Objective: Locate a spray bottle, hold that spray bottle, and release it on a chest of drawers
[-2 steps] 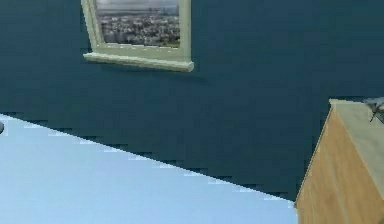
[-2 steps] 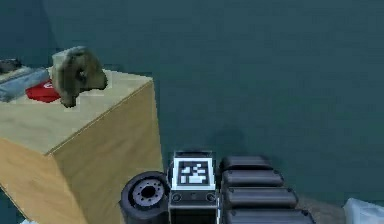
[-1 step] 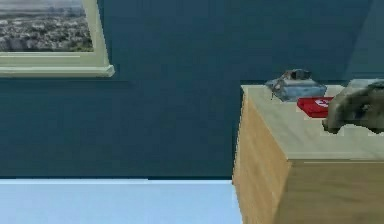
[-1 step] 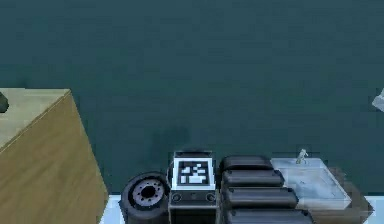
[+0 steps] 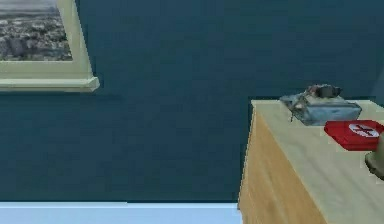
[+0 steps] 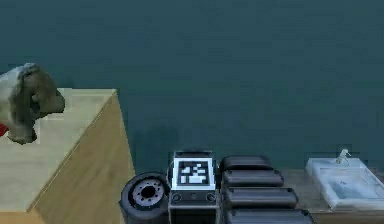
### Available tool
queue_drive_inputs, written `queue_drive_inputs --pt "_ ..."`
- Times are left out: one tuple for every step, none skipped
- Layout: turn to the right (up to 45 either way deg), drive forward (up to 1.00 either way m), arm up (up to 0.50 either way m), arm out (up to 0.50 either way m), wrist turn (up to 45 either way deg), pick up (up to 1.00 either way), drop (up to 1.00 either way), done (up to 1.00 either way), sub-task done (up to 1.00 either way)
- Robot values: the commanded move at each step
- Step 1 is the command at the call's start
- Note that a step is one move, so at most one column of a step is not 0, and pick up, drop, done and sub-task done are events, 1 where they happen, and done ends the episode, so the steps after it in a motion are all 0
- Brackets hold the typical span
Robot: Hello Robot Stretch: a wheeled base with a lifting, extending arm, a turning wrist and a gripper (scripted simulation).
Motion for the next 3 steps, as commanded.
queue_drive_inputs --pt "-39.0 0.0 0.0 0.0 0.0 0.0 0.0 0.0 0.0" --pt "0.0 0.0 0.0 0.48 0.0 0.0 0.0 0.0 0.0" --pt "0.0 0.0 0.0 0.0 45.0 0.0 0.0 0.0 0.0"
